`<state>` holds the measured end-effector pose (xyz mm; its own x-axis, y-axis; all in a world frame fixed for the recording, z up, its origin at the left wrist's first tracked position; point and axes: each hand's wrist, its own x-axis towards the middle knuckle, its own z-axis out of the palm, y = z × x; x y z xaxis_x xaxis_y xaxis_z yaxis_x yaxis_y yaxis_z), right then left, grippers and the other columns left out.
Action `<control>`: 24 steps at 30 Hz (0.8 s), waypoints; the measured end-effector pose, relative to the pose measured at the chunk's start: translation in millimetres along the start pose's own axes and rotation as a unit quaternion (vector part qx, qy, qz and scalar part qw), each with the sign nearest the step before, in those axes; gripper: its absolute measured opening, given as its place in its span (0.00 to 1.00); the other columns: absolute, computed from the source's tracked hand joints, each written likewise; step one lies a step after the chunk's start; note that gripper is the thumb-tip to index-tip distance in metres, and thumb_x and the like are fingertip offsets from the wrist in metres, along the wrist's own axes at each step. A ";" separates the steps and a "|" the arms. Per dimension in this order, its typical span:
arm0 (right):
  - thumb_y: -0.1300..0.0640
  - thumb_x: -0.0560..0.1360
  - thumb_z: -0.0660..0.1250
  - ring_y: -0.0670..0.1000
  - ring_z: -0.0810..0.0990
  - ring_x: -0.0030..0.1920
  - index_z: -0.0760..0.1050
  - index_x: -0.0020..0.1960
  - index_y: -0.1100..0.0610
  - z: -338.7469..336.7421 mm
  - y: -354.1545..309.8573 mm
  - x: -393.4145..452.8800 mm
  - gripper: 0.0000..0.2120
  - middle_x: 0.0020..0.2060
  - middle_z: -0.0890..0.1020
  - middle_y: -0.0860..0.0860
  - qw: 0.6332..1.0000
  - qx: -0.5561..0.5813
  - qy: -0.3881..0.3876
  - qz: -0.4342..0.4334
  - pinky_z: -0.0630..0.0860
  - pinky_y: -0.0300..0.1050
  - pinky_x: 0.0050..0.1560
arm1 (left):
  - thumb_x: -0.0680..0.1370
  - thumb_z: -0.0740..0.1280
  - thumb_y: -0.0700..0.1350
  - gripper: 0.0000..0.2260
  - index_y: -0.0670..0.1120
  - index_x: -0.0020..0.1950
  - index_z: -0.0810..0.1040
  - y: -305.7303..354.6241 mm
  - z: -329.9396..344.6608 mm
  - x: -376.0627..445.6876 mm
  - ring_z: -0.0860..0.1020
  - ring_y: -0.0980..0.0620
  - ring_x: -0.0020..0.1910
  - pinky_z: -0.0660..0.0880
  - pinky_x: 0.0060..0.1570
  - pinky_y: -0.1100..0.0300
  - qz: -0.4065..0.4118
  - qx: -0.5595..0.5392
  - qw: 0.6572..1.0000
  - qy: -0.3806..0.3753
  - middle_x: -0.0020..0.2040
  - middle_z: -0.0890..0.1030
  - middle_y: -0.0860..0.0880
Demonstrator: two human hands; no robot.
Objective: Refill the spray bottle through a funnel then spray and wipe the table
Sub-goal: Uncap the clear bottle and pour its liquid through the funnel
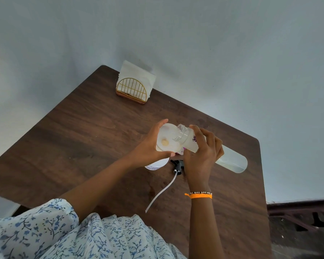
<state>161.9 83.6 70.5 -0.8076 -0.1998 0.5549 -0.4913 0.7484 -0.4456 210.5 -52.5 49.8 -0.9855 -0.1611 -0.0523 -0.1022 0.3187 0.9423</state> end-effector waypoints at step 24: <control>0.68 0.59 0.77 0.51 0.65 0.57 0.77 0.57 0.53 -0.1 -3.3 0.5 0.29 0.53 0.79 0.54 1.000 -0.008 -0.011 0.001 0.59 0.49 0.58 | 0.70 0.73 0.47 0.41 0.53 0.73 0.50 4.3 0.4 -2.0 0.58 0.55 0.71 0.57 0.61 0.64 -0.003 0.004 1.000 0.005 0.75 0.54 0.54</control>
<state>163.1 81.0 72.3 -0.8154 -0.2113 0.5389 -0.4845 0.7587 -0.4356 212.0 -50.4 53.8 -0.9835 -0.1724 -0.0550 -0.1097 0.3258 0.9390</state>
